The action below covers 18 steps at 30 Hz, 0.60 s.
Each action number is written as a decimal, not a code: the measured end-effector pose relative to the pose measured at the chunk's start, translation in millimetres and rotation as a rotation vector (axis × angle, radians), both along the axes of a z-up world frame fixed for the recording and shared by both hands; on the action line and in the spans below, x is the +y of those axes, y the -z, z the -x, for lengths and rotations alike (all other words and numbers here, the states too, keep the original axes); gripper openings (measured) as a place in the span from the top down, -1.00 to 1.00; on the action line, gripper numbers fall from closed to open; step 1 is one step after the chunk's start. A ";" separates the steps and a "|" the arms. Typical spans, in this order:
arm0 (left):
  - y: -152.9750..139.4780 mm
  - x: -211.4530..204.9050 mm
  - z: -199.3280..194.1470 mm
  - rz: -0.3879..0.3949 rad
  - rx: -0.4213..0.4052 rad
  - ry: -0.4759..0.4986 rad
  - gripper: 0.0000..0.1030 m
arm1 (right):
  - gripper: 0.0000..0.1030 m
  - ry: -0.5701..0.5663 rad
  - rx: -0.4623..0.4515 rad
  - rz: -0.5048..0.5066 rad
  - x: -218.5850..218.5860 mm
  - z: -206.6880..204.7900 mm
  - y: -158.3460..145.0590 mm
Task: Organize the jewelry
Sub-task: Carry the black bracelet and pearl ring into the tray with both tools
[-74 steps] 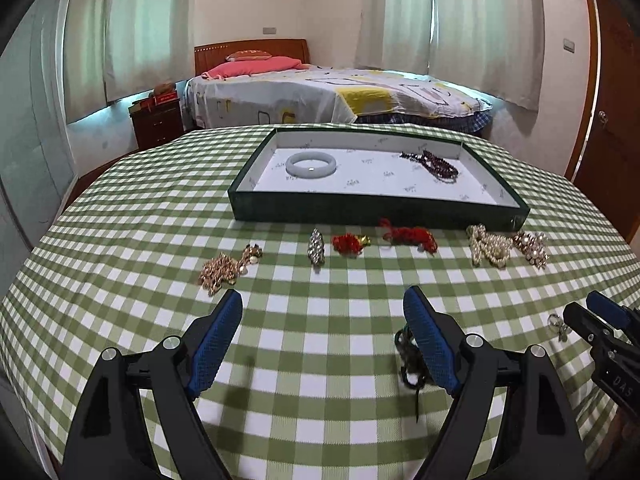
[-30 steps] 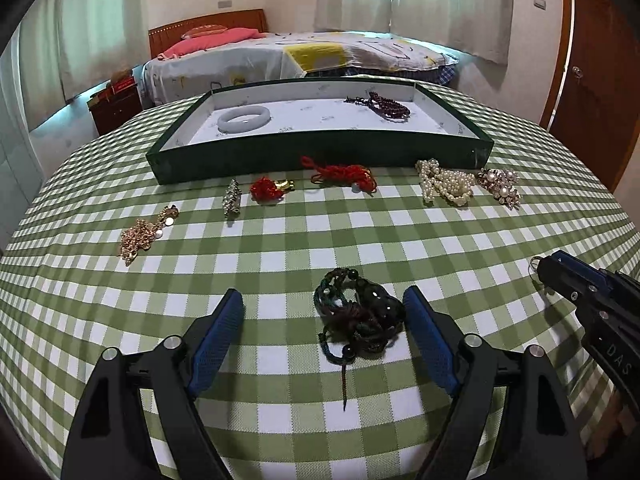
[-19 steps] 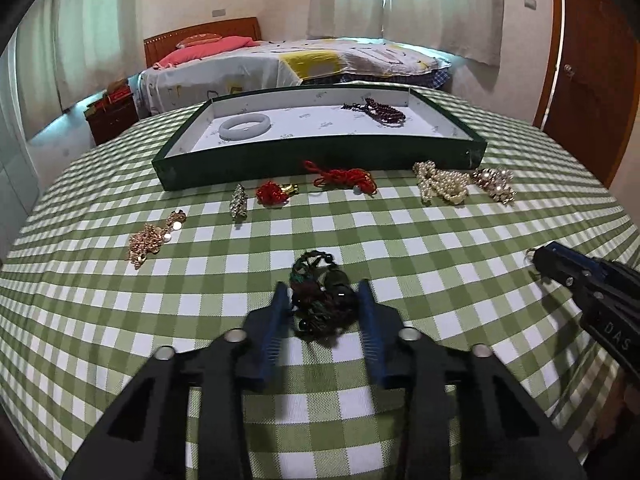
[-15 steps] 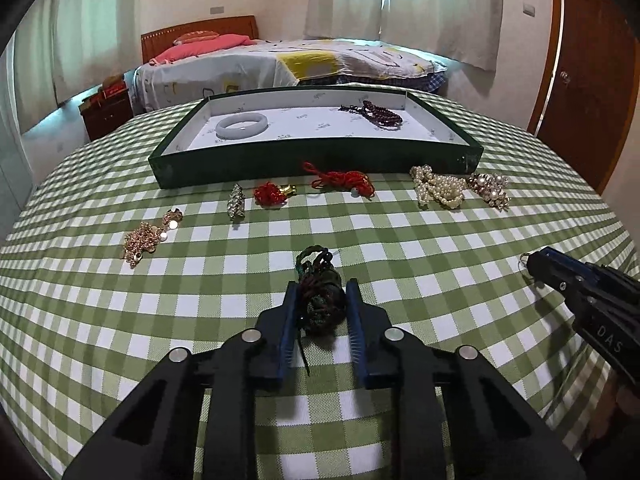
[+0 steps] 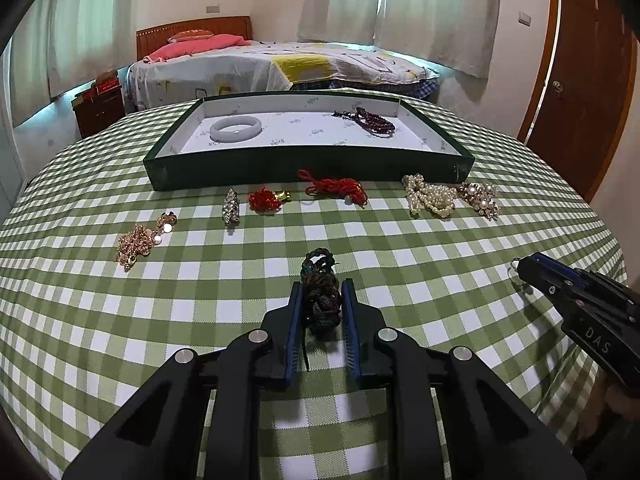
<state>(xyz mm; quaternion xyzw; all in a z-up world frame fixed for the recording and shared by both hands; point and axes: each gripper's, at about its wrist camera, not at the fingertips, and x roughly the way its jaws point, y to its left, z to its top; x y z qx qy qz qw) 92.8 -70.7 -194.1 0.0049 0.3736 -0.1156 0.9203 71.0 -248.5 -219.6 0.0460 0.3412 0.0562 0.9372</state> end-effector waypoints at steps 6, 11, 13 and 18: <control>-4.3 -0.5 1.1 -0.009 -0.025 0.004 0.62 | 0.61 0.000 -0.004 -0.002 -0.1 -0.5 -1.5; -10.4 0.1 2.1 -0.012 -0.045 0.007 0.62 | 0.61 -0.007 -0.013 -0.008 3.2 -2.5 -7.3; -15.5 0.7 1.0 -0.010 -0.058 0.005 0.62 | 0.61 -0.012 -0.021 -0.012 5.6 -4.3 -12.0; -31.9 4.3 -8.5 0.008 -0.086 -0.005 0.62 | 0.61 -0.027 -0.047 -0.027 12.6 -15.9 -27.0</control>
